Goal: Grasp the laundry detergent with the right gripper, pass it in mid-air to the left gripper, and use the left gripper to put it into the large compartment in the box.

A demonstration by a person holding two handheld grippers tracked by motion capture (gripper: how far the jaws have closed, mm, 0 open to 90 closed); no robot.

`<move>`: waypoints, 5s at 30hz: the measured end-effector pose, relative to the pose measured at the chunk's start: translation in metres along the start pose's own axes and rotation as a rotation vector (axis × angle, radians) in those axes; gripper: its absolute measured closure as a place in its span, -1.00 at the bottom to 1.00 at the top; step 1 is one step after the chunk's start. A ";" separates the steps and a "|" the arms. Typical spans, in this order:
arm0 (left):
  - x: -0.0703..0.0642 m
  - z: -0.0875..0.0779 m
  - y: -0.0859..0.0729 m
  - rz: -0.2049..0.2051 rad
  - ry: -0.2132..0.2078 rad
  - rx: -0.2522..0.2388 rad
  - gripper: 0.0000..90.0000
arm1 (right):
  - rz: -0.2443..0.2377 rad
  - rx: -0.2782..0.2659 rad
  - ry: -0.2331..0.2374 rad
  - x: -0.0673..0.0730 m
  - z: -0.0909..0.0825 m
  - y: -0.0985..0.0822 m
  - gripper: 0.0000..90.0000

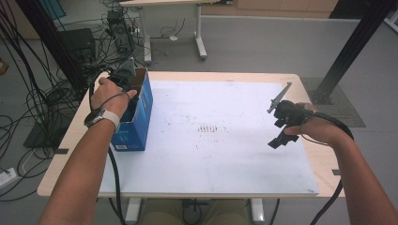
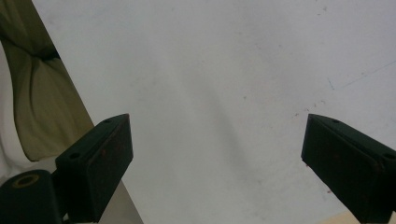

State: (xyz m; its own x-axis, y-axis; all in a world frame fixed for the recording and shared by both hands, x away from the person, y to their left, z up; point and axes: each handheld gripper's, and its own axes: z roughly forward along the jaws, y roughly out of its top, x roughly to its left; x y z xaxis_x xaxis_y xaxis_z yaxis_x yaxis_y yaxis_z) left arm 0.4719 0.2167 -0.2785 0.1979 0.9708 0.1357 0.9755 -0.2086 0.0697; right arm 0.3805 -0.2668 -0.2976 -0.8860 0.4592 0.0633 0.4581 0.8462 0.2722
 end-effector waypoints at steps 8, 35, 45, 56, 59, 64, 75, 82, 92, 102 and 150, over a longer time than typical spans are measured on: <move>0.000 0.000 0.000 0.000 0.000 -0.004 -0.17 | -0.001 0.003 0.001 0.000 0.001 0.000 -0.80; 0.001 0.000 0.000 0.003 0.000 -0.002 -0.17 | -0.003 -0.002 0.004 0.001 0.003 0.001 -0.80; 0.001 0.000 0.000 -0.002 -0.003 -0.002 -0.17 | -0.004 -0.001 0.003 0.001 0.004 0.001 -0.80; 0.001 0.001 0.000 -0.005 -0.008 -0.003 -0.17 | 0.000 -0.003 0.006 0.001 0.005 0.000 -0.80; 0.002 0.001 0.000 -0.005 -0.009 -0.008 -0.18 | -0.004 -0.003 0.008 0.001 0.006 -0.001 -0.80; 0.002 0.001 0.000 -0.003 -0.009 -0.007 -0.17 | 0.000 -0.002 0.009 0.001 0.006 -0.002 -0.80; 0.003 0.001 0.000 0.004 -0.013 -0.014 -0.18 | -0.001 -0.003 0.012 0.002 0.007 -0.001 -0.81; 0.004 0.002 0.000 0.013 -0.022 -0.023 -0.21 | -0.002 -0.001 0.012 0.002 0.006 0.001 -0.81; 0.006 0.000 -0.001 0.027 -0.059 -0.049 -0.37 | 0.000 0.006 0.015 0.004 0.007 -0.001 -0.81; 0.010 -0.006 -0.004 0.042 -0.098 -0.080 -0.40 | -0.005 0.004 0.017 0.005 0.008 0.002 -0.81; -0.069 -0.177 -0.010 0.548 -0.095 -0.314 -0.73 | -0.004 0.020 -0.022 0.013 -0.016 0.002 -0.84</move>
State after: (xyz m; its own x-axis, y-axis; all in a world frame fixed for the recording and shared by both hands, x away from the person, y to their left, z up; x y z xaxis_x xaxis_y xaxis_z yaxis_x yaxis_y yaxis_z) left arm 0.4314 0.1307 -0.1133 0.6818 0.7168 0.1465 0.6587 -0.6886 0.3032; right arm 0.3686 -0.2637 -0.2806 -0.8861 0.4616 0.0408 0.4561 0.8531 0.2534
